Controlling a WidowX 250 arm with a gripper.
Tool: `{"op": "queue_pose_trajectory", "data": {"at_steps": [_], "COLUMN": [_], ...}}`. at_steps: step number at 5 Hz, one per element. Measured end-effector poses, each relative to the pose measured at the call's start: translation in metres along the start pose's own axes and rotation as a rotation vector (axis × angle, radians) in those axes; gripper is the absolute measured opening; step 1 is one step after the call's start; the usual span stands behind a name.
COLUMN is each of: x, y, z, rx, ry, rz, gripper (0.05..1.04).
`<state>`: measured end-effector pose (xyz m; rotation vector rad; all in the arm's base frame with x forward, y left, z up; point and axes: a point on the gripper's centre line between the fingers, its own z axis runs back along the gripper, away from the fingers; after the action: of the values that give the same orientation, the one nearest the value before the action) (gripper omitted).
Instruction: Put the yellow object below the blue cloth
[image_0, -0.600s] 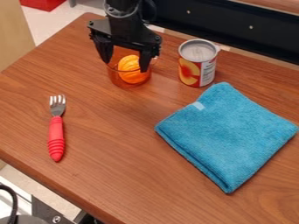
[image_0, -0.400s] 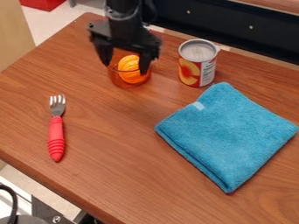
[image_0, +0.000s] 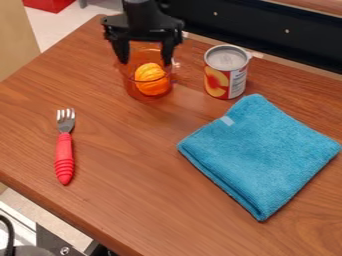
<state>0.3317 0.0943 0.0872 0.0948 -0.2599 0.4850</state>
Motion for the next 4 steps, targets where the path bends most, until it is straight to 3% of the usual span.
{"op": "queue_pose_trajectory", "data": {"at_steps": [1,2,4], "x": [0.019,0.030,0.034], "y": [0.003,0.006,0.005], "z": [-0.010,-0.021,-0.034], "rx": [0.014,-0.009,0.007], "ry": [0.014,0.055,0.088], "rz": [0.153,0.254,0.337], "gripper": [1.000,1.000,1.000]}}
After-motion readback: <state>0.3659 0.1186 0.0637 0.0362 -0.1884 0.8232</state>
